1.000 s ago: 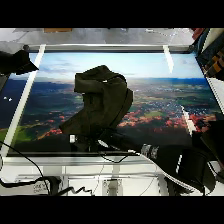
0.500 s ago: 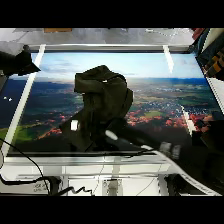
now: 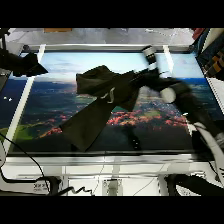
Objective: Fold the clothes and pants, and hang the long-sleeved shirts on hangers.
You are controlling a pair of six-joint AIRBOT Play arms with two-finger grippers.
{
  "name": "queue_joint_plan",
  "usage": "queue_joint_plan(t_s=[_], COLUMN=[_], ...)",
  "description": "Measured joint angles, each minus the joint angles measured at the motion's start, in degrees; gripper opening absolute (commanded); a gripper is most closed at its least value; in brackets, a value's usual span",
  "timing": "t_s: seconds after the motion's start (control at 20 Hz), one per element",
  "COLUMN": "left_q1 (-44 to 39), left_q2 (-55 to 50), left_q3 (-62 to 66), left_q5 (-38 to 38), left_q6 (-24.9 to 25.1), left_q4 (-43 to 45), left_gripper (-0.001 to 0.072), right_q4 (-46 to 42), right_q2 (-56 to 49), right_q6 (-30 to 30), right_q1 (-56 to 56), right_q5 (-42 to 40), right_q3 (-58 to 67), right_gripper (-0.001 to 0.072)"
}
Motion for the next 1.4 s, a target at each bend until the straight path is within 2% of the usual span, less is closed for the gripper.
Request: queue_joint_plan(t_s=[0.1,0.25,0.55,0.6,0.65,0.7,0.85,1.0,1.4], left_q1=[-2.45,-6.47,-8.17,-8.00,-8.00,-8.15,-9.77,-13.00,-22.23], left_q2=[0.50,3.52,22.75,26.62,30.03,32.68,36.83,36.92,29.70], left_q3=[-1.44,-8.87,-43.74,-50.49,-57.05,-62.75,-77.64,-86.77,-92.56], left_q5=[0.13,1.73,9.25,10.67,12.04,13.11,16.76,21.14,31.41], left_q6=[0.61,2.78,5.38,4.87,4.31,3.69,3.28,4.66,7.08], left_q4=[-0.92,-0.52,2.38,2.14,1.40,-0.02,-6.69,-12.46,-16.74], left_gripper=[0.0015,0.0015,0.0023,0.0133,0.0386,0.0513,0.0512,0.0514,0.0513], right_q4=[0.33,1.42,3.50,3.74,3.93,4.02,4.17,4.33,4.42], right_q2=[1.11,1.92,2.38,2.38,2.38,2.40,2.40,2.45,2.45], right_q6=[4.07,7.15,8.96,9.09,9.11,9.18,9.31,9.35,9.42], right_q1=[-7.87,-17.29,-23.80,-24.09,-24.26,-24.44,-24.68,-24.79,-24.79], right_q5=[3.80,10.93,18.08,18.32,18.67,18.75,19.43,19.76,19.96], right_q3=[0.00,-0.11,-0.24,-0.24,-0.24,-0.24,-0.24,-0.24,-0.24], right_gripper=[0.0032,0.0031,0.0032,0.0032,0.0032,0.0032,0.0032,0.0033,0.0032])
